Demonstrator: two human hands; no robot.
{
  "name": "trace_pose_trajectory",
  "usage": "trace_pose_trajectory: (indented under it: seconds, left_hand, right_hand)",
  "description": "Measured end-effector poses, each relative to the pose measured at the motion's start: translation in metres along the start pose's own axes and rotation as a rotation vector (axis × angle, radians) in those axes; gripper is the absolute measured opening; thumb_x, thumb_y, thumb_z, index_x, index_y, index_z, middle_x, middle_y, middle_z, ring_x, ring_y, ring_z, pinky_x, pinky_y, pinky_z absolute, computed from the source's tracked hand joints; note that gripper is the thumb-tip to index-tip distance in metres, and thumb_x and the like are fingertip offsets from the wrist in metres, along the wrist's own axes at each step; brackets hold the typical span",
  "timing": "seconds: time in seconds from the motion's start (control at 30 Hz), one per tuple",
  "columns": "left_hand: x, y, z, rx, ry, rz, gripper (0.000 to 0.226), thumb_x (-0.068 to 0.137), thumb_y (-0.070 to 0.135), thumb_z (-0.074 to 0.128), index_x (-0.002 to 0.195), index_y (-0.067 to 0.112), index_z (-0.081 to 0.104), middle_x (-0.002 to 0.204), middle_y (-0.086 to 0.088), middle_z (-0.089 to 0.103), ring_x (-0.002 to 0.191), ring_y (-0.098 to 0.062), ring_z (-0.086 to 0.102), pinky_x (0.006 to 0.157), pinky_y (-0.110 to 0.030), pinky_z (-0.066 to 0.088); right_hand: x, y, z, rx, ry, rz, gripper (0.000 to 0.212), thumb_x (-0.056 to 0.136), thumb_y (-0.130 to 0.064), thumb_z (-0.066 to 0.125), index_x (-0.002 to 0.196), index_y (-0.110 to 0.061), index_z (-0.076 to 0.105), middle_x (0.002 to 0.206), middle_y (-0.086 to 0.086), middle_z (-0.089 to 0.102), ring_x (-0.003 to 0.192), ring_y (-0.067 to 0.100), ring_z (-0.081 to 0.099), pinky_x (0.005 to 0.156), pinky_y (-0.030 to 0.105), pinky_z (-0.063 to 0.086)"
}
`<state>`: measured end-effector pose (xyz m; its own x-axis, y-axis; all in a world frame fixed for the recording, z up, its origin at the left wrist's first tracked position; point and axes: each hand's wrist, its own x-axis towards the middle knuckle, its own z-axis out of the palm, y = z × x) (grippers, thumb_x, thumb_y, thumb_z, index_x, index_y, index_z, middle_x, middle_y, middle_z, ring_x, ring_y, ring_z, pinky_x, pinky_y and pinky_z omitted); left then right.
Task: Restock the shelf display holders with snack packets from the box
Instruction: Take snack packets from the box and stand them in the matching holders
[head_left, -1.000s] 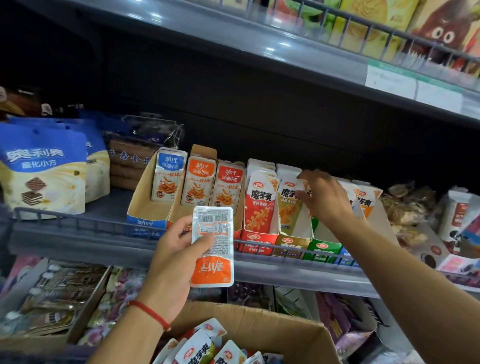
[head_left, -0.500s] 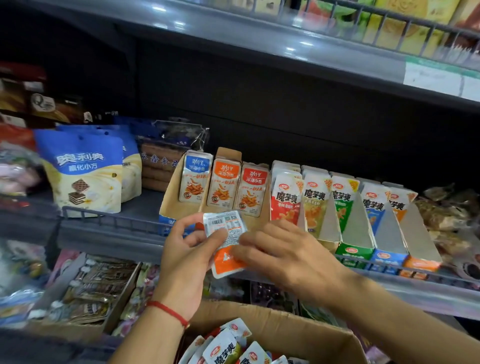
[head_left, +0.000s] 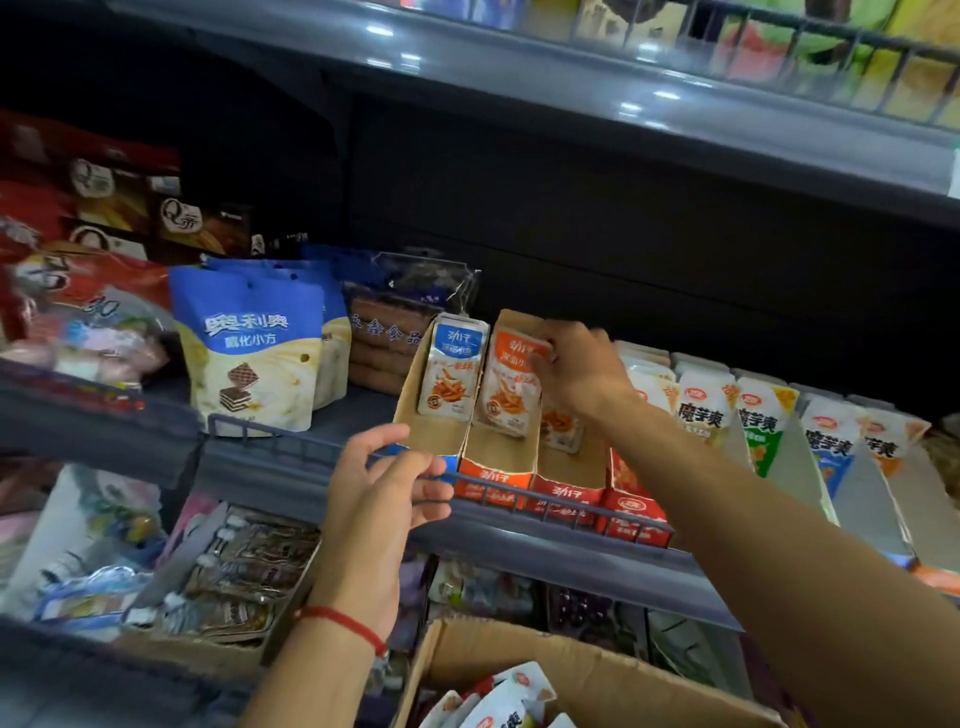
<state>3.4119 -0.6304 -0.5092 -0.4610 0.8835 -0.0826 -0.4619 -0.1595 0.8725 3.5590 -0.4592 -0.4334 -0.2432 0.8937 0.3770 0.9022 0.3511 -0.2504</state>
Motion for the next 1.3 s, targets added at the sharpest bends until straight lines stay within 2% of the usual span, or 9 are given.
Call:
trace_pose_trajectory:
  seconds: [0.27,0.57,0.73,0.83,0.9,1.0,1.07,1.17,1.3]
  left_hand:
    - [0.01,-0.001,-0.006,0.12,0.002,-0.035,0.035,0.089,-0.002,0.067,0.115,0.02,0.06,0.09,-0.017,0.076,0.069,-0.025,0.069,0.063,-0.037,0.06]
    - [0.007,0.0,-0.009,0.227,-0.016,-0.041,0.03,0.092,-0.002,0.064,0.112,0.019,0.06,0.09,-0.014,0.076,0.067,-0.023,0.068,0.058,-0.032,0.058]
    - [-0.002,-0.007,-0.012,0.495,-0.147,0.001,0.022,0.092,0.0,0.061,0.106,0.017,0.066,0.083,-0.01,0.076,0.064,-0.021,0.066,0.056,-0.033,0.054]
    - [-0.015,-0.019,-0.016,0.76,-0.302,0.033,0.024,0.088,0.011,0.065,0.098,0.033,0.066,0.081,-0.002,0.076,0.069,-0.018,0.07,0.07,-0.043,0.057]
    - [-0.029,-0.032,-0.021,0.957,-0.417,0.038,0.024,0.088,0.017,0.066,0.096,0.039,0.064,0.083,0.005,0.074,0.075,-0.013,0.07,0.073,-0.04,0.058]
    - [-0.053,-0.051,-0.03,1.275,-0.567,0.075,0.019,0.094,0.021,0.063,0.104,0.038,0.063,0.09,0.014,0.068,0.08,0.001,0.064,0.073,-0.023,0.053]
    - [-0.064,-0.058,-0.035,1.361,-0.598,0.089,0.018,0.094,0.021,0.062,0.105,0.034,0.066,0.088,0.015,0.068,0.078,0.004,0.062,0.07,-0.016,0.051]
    - [-0.066,-0.064,-0.044,1.394,-0.54,0.067,0.02,0.095,0.019,0.06,0.108,0.032,0.066,0.092,0.016,0.068,0.082,0.007,0.061,0.066,-0.005,0.044]
    - [-0.063,-0.07,-0.054,1.393,-0.463,0.045,0.019,0.096,0.019,0.059,0.106,0.033,0.065,0.096,0.014,0.067,0.087,0.004,0.061,0.073,-0.014,0.049]
  right_hand:
    - [0.014,0.008,0.024,-0.017,0.017,-0.011,0.023,0.1,-0.028,0.064,0.121,-0.021,0.068,0.119,0.006,0.07,0.103,0.024,0.071,0.087,0.041,0.06]
    - [0.011,0.013,0.027,-0.158,0.145,-0.099,0.037,0.096,-0.033,0.068,0.13,-0.021,0.058,0.135,0.008,0.053,0.103,0.031,0.067,0.081,0.042,0.058]
    - [-0.062,0.009,0.005,-0.056,0.191,-0.328,0.023,0.1,-0.028,0.06,0.121,-0.019,0.062,0.122,0.003,0.06,0.089,0.019,0.065,0.071,0.036,0.056]
    - [-0.139,0.023,0.004,0.067,0.129,-0.486,0.014,0.098,-0.022,0.056,0.109,-0.018,0.064,0.105,-0.002,0.064,0.072,0.013,0.058,0.059,0.032,0.052]
    - [-0.186,0.041,0.016,0.109,0.003,-0.504,0.015,0.096,-0.023,0.054,0.106,-0.022,0.065,0.1,-0.005,0.066,0.077,0.013,0.061,0.063,0.031,0.052]
    - [-0.235,0.061,0.051,0.033,-0.396,-0.462,0.026,0.099,-0.024,0.051,0.121,-0.026,0.066,0.121,-0.006,0.066,0.106,0.017,0.064,0.087,0.038,0.055]
    - [-0.254,0.067,0.082,0.007,-0.527,-0.472,0.037,0.099,-0.022,0.052,0.134,-0.024,0.061,0.139,-0.004,0.06,0.122,0.019,0.059,0.098,0.037,0.053]
    - [-0.267,0.072,0.141,-0.094,-0.435,-0.611,0.046,0.089,-0.021,0.049,0.133,-0.022,0.062,0.132,0.0,0.066,0.116,0.022,0.065,0.087,0.035,0.058]
    - [-0.272,0.068,0.188,-0.253,-0.312,-0.698,0.03,0.084,-0.027,0.07,0.113,-0.025,0.067,0.104,-0.001,0.067,0.099,0.02,0.065,0.082,0.037,0.054]
